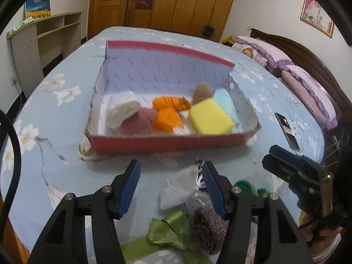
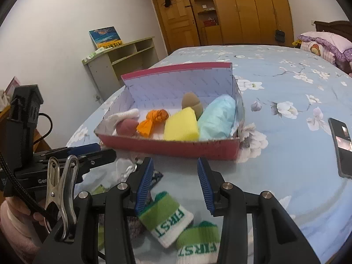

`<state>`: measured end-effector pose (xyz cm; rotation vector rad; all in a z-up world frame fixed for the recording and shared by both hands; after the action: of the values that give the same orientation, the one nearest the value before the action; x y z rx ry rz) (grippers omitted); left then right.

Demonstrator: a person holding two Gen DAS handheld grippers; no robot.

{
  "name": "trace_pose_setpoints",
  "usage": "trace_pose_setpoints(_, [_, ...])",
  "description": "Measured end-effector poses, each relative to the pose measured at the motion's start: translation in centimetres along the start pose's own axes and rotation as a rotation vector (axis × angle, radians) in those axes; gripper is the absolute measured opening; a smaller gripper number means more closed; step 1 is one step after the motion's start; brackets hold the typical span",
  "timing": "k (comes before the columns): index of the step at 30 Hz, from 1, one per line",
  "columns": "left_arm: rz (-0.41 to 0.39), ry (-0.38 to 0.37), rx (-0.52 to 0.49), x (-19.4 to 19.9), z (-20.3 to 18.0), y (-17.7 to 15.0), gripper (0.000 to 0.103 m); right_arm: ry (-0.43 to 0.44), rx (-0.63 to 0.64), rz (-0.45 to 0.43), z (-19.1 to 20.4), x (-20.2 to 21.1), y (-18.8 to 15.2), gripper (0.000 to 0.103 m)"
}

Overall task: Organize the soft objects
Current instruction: 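Withdraw both open tools from the box toward the remaining items, then grasp the white mesh bag with the left tool while the right tool grasps a green-white FIRST sock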

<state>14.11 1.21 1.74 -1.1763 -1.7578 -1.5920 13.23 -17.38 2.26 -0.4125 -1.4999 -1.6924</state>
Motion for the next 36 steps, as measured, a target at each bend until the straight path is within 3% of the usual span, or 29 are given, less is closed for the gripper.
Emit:
trace_pose_setpoints(7, [0.048, 0.008, -0.004, -1.3, -0.5, -1.5, 0.062, 0.008, 0.007, 0.029, -0.3, 0.0, -1.8, 0.049])
trace_pose_setpoints(26, [0.091, 0.027, -0.025, -3.6, -2.0, -1.7, 0.061, 0.025, 0.065, 0.073, -0.1, -1.2, -3.5, 0.049])
trace_pose_setpoints(36, [0.067, 0.014, -0.067, -2.7, -3.2, -1.9, 0.024, 0.035, 0.058, 0.076, -0.4, -1.2, -3.6, 0.049])
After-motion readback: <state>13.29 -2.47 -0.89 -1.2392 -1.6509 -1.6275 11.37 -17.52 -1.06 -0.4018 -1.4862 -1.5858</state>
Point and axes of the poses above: each gripper's, at about its wrist camera, not at the fingertips, and x roughly against the way its jaws point, z to its left, y to its top, the point moved 1 cm from there along -x, roughly the way its jaws point, and after that the axes turned 8 degrees about z, right-handed, at the moved point
